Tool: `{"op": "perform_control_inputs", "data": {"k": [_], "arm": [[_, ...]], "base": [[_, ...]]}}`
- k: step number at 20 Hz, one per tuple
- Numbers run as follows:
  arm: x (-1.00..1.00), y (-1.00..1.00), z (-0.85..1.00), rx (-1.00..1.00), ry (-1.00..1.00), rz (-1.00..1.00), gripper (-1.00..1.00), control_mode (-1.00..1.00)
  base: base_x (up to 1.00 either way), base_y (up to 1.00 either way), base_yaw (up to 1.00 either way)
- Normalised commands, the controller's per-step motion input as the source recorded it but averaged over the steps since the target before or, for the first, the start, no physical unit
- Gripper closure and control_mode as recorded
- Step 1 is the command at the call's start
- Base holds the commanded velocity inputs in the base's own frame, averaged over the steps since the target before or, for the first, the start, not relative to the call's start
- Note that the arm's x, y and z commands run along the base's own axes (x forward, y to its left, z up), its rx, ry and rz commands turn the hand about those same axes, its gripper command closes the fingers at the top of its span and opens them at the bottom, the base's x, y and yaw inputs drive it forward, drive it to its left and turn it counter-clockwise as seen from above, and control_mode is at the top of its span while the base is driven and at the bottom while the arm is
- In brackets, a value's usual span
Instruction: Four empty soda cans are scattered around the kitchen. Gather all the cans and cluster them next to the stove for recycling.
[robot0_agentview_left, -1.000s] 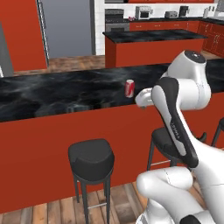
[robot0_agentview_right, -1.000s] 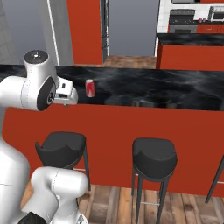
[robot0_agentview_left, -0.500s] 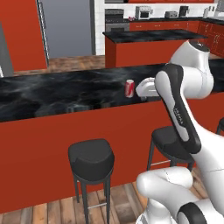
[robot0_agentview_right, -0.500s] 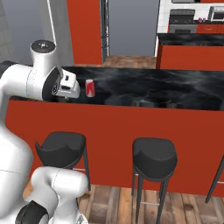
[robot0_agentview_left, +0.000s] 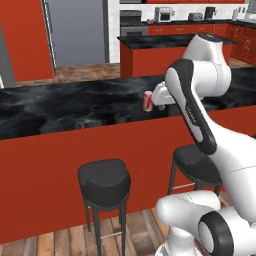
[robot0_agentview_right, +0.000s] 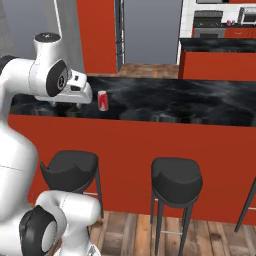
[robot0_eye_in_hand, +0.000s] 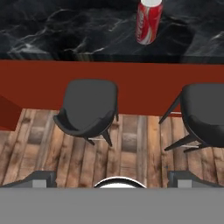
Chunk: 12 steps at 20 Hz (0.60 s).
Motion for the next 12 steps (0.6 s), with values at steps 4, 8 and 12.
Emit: {"op": "perform_control_inputs", "data": {"k": [4,8,12], "arm": [[0.25,-0.08,0.01,-0.05,0.15,0.0,-1.0,-1.0],[0.23,-0.08,-0.02,-0.01,0.07,0.0,-1.0,-1.0],[0.2,-0.08,-0.05,-0.02,0.03,0.0,-1.0,-1.0]], "base": [[0.0,0.0,0.0],[0.0,0.0,0.0],[0.0,0.0,0.0]]}}
